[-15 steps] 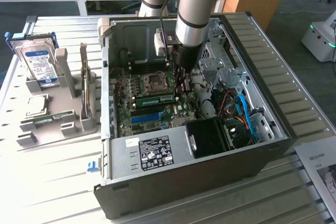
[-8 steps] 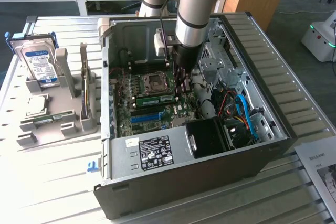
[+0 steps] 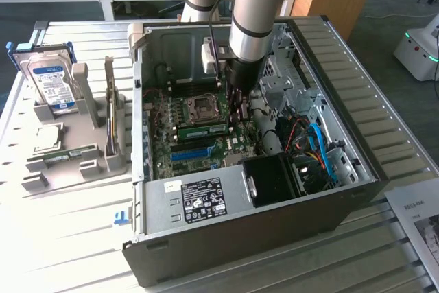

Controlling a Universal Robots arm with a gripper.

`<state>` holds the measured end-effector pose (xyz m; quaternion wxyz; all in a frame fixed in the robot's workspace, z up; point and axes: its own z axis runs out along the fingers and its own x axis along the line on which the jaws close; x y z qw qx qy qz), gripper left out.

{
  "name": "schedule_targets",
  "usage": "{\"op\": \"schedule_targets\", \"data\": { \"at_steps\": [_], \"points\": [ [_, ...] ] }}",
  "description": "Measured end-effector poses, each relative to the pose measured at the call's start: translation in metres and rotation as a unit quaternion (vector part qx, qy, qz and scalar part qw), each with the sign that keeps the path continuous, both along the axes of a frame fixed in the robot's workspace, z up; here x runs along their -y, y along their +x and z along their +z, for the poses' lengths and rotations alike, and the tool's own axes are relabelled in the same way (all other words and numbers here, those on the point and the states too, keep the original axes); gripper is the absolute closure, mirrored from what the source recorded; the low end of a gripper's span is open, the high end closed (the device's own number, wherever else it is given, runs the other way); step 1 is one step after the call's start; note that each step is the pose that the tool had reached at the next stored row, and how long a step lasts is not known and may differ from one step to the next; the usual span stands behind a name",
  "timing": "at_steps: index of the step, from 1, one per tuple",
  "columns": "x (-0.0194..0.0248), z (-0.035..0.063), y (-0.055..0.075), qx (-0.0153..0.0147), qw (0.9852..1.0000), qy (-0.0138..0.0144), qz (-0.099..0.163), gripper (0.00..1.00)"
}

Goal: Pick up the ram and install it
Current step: 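Press down the ram until it locks into place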

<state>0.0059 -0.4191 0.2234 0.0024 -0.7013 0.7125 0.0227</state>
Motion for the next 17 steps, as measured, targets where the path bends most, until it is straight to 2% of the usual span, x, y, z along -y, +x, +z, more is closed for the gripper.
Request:
{"op": "schedule_targets", "data": {
  "at_steps": [17],
  "points": [
    [0.0001, -0.0012, 0.0000, 0.0000, 1.0000, 0.0000, 0.000, 0.90]
  ]
}}
